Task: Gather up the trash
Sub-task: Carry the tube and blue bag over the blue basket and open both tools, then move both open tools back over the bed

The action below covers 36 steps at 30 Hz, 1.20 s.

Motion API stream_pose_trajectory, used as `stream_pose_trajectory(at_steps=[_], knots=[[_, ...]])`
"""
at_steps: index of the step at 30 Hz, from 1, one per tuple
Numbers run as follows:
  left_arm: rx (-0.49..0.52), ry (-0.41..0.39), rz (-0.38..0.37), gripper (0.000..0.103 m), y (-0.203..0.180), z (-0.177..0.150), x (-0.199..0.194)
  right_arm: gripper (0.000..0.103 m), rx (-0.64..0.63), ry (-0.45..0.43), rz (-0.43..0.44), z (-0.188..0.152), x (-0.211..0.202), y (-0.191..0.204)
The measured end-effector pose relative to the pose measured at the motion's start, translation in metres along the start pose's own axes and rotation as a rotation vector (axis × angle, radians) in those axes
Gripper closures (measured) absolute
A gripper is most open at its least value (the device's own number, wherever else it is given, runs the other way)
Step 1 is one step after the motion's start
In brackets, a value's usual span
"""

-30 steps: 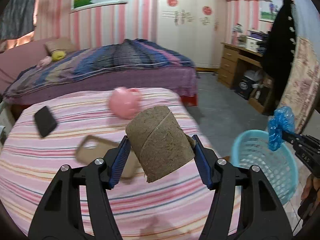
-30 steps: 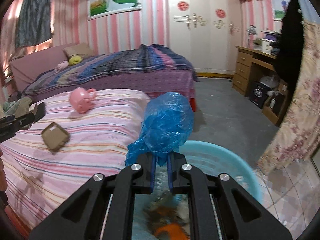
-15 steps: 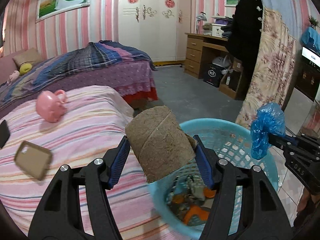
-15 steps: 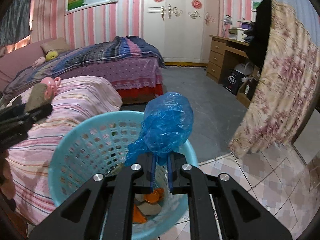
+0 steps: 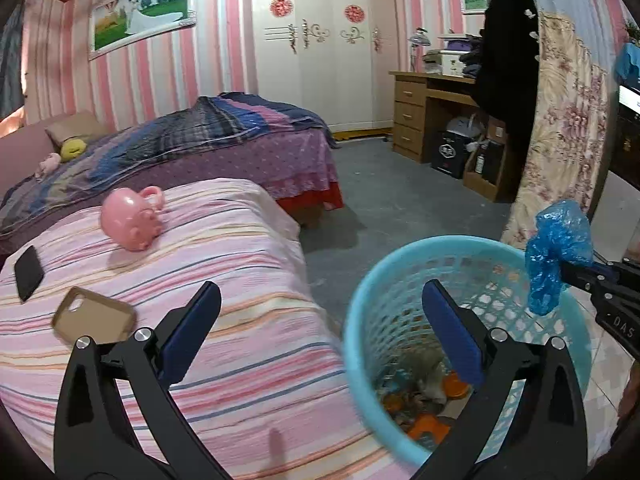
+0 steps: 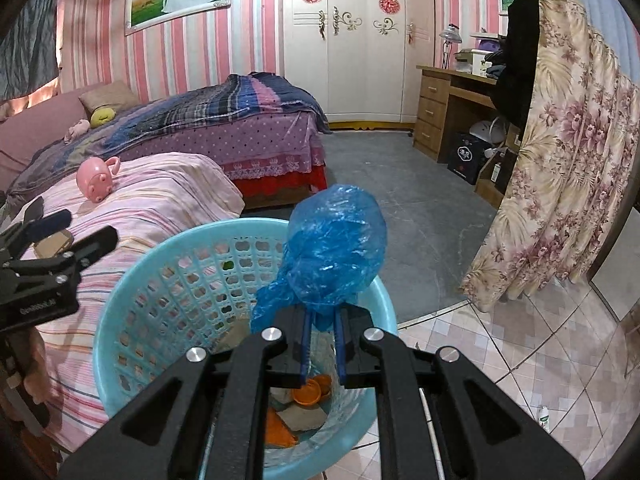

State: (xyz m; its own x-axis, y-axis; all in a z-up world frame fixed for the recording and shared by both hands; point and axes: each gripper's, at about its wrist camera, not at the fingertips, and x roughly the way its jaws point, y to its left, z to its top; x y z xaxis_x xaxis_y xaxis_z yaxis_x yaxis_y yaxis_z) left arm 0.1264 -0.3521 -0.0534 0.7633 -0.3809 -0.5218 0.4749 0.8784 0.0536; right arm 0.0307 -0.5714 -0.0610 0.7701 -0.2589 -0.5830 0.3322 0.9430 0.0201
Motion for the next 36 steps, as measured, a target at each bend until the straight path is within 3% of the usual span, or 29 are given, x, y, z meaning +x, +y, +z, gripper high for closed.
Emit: stream_pose_trajectory(at_steps=[5, 6, 9, 12, 15, 23, 30, 36], knots=[[-0.048, -0.002, 0.0, 0.006, 0.02, -0.001, -0.011, 0.092, 0.011, 0.018, 0.017, 0.003, 0.007, 0.009], [-0.052, -0.009, 0.009, 0.006, 0.025, -0.002, -0.016, 0.086, 0.012, 0.017, 0.016, 0.005, 0.006, 0.009], [-0.041, -0.034, 0.044, 0.006, 0.029, -0.003, -0.029, 0.033, 0.014, -0.004, 0.005, 0.007, 0.002, 0.018], [-0.031, -0.061, 0.092, 0.006, 0.042, -0.008, -0.05, 0.029, 0.027, -0.006, 0.015, 0.006, 0.002, 0.025], [-0.051, -0.074, 0.122, 0.006, 0.059, -0.013, -0.07, 0.015, 0.011, -0.011, -0.004, 0.009, 0.001, 0.038], [-0.08, -0.101, 0.218, 0.005, 0.109, -0.031, -0.133, 0.005, 0.013, -0.019, 0.064, 0.02, -0.01, 0.071], [-0.15, -0.118, 0.287, 0.005, 0.15, -0.056, -0.176, 0.005, -0.024, -0.051, 0.148, 0.023, -0.034, 0.114], [-0.232, -0.093, 0.288, 0.005, 0.182, -0.079, -0.195, 0.005, -0.041, -0.092, 0.201, 0.006, -0.065, 0.17]])
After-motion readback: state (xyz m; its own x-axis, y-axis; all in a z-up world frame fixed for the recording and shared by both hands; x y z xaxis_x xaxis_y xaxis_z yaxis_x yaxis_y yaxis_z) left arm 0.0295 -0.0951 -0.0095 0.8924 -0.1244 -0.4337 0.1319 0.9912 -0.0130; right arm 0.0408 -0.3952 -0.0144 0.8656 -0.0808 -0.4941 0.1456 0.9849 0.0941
